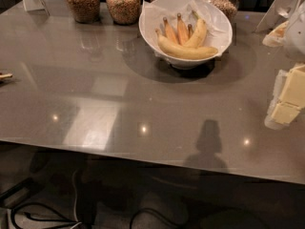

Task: Pick banana from white bowl

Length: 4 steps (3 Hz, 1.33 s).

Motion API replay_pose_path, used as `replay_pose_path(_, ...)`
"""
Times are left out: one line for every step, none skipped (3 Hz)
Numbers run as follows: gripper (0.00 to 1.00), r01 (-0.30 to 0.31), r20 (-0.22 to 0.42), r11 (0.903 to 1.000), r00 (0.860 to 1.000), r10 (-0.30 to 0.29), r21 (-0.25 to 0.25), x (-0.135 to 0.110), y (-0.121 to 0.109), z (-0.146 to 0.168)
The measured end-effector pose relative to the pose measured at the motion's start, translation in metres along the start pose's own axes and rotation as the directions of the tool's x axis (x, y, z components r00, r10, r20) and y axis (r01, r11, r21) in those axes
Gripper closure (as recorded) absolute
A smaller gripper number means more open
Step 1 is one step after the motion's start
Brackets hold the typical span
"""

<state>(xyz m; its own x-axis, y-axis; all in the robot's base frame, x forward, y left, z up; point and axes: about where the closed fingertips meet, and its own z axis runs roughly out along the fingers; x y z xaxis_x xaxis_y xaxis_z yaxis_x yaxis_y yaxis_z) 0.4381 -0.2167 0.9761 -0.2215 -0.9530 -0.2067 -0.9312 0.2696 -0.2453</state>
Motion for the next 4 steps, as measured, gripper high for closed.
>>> replay_pose_path(0.0,0.0,0.002,1.0,1.0,0.0,0.003,-0.001,0.0,-0.001)
replay_pose_path(0.0,0.001,0.071,0.9995,0.997,-0.004,0.031,-0.015,-0.013,0.005)
replay_pose_path(0.0,-0.019,0.186,0.9973,0.982,0.006,0.07,-0.039,-0.04,0.016)
replay_pose_path(0.0,-0.046,0.275,0.9936,0.961,0.016,0.103,-0.061,-0.074,0.03)
